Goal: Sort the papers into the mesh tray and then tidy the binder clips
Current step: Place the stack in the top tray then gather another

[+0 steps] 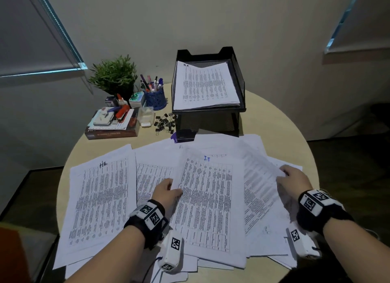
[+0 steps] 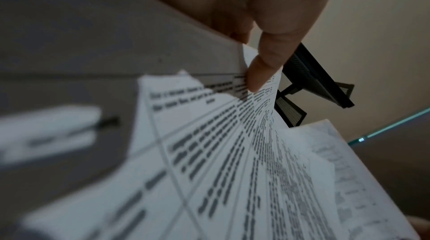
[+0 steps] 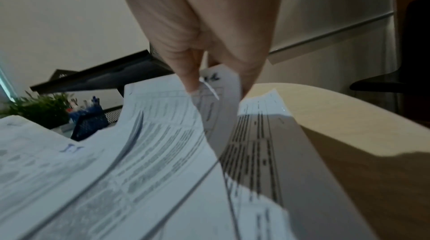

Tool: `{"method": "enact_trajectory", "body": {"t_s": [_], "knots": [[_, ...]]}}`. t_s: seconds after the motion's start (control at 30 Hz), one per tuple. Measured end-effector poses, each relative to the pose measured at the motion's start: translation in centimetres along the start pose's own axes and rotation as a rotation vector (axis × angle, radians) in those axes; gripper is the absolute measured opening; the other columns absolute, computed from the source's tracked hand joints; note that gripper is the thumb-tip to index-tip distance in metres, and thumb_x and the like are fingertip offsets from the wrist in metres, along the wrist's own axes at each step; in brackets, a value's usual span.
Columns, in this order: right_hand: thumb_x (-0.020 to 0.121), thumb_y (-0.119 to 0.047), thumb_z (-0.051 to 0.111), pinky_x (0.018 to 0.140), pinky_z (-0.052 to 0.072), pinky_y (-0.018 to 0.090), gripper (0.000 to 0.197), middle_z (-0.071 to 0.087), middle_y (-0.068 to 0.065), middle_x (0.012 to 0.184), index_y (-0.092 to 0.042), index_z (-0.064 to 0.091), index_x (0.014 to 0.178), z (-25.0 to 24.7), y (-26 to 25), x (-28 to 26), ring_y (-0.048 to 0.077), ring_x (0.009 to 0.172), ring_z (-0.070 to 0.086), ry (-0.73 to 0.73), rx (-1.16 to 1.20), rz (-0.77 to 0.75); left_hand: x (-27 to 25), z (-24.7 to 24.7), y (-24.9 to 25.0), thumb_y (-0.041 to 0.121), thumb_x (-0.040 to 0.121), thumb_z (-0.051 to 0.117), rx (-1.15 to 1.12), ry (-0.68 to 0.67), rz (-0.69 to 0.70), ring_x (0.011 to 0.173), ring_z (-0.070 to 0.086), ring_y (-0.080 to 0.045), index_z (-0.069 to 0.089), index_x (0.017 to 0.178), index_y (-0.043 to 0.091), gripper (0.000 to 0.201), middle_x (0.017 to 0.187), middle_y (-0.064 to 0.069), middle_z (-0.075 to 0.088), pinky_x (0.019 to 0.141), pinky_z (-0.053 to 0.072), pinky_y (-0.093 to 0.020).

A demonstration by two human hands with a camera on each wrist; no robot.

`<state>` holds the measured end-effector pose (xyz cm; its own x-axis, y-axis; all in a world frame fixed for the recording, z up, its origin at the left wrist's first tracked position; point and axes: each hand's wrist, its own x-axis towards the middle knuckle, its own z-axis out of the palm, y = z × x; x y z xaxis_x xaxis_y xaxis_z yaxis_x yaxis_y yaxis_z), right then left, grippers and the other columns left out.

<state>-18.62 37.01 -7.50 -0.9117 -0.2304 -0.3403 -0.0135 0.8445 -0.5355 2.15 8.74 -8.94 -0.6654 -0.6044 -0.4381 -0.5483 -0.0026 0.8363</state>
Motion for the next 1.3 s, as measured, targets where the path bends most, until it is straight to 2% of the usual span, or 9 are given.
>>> {"method": "enact_trajectory", "body": {"t_s": [0.13,0.33,0.53,0.8,0.87,0.93,0.97,1.1,1.3], "knots": [[0.091,0.005,0.045,0.074,0.039,0.029,0.027,0.067,0.016,0.098,-0.011,0.067,0.091,-0.8,-0.1,0.1,0.031,0.091,0.059,-0.089,0.275,-0.16,-0.2,1.3,1.0,-0.008,0.078,0.061,0.084,-0.071,0.039,0.06,0.048,-0.017,0.048,0.073,0.013,0.025,0.07,-0.004,0.049,0.054,0.039,-0.022],[0.09,0.006,0.05,0.077,0.042,0.031,0.03,0.066,0.011,0.088,-0.015,0.072,0.089,-1.9,0.4,1.0,0.023,0.082,0.057,-0.189,0.431,-0.145,0.1,4.1,2.5,-0.005,0.082,0.059,0.164,-0.183,0.149,0.091,0.052,-0.02,0.05,0.125,0.014,0.048,0.105,-0.005,0.055,0.067,0.044,-0.022],[0.089,-0.026,0.063,0.059,0.052,0.024,0.024,0.066,0.013,0.091,-0.007,0.064,0.104,-2.2,0.4,0.4,0.024,0.071,0.063,-0.213,1.004,0.127,1.5,5.7,2.4,0.006,0.087,0.059,0.281,-0.109,0.131,0.076,0.051,-0.016,0.052,0.108,0.009,0.021,0.085,0.0,0.053,0.061,0.04,-0.021],[0.047,-0.052,0.09,0.109,0.035,0.052,0.086,0.049,-0.002,0.14,-0.022,0.06,0.122,1.1,1.8,-1.4,0.024,0.131,0.046,-0.361,1.173,0.267,1.6,6.5,2.2,0.012,0.093,0.05,0.169,0.085,0.113,0.066,0.046,-0.018,0.047,0.096,0.009,0.005,0.075,-0.003,0.049,0.052,0.034,-0.023],[0.059,-0.041,0.087,0.086,0.054,0.029,0.07,0.053,-0.003,0.135,-0.017,0.063,0.12,1.5,1.3,-2.2,0.006,0.097,0.068,-0.381,1.183,0.277,1.4,6.3,2.3,0.013,0.094,0.049,0.135,0.078,0.102,0.067,0.049,-0.019,0.049,0.098,0.01,0.005,0.079,-0.005,0.052,0.055,0.037,-0.023],[0.08,-0.018,0.073,0.041,0.044,0.008,0.044,0.056,0.0,0.126,-0.007,0.061,0.122,2.1,0.8,-2.7,-0.007,0.042,0.058,-0.375,1.133,0.274,1.2,6.2,2.2,0.015,0.095,0.047,0.149,0.028,0.104,0.07,0.052,-0.019,0.051,0.099,0.013,0.006,0.085,-0.006,0.057,0.061,0.041,-0.025],[0.084,-0.007,0.067,0.038,0.043,0.009,0.039,0.059,0.004,0.123,-0.002,0.06,0.122,2.6,0.8,-2.8,-0.005,0.043,0.059,-0.351,1.109,0.274,1.0,6.0,2.3,0.016,0.095,0.047,0.175,0.001,0.12,0.076,0.055,-0.021,0.053,0.099,0.013,0.008,0.09,-0.007,0.059,0.066,0.043,-0.027],[0.078,0.007,0.067,0.098,0.047,0.039,0.049,0.063,0.017,0.122,0.003,0.053,0.125,4.0,0.0,-3.2,0.03,0.105,0.064,-0.226,1.044,0.264,1.0,4.3,1.8,0.028,0.087,0.052,0.416,0.02,0.206,0.1,0.063,-0.025,0.062,0.102,0.021,0.019,0.097,-0.001,0.063,0.087,0.051,-0.037],[0.086,0.0,0.06,0.088,0.039,0.032,0.035,0.059,0.003,0.118,-0.008,0.056,0.12,1.8,-1.5,-4.2,0.022,0.102,0.056,-0.084,1.149,0.221,1.1,-2.8,-1.3,0.033,0.083,0.062,0.701,0.351,0.032,0.133,0.036,-0.026,0.046,0.132,0.019,0.054,0.14,-0.006,0.042,0.109,0.034,-0.041]]}}
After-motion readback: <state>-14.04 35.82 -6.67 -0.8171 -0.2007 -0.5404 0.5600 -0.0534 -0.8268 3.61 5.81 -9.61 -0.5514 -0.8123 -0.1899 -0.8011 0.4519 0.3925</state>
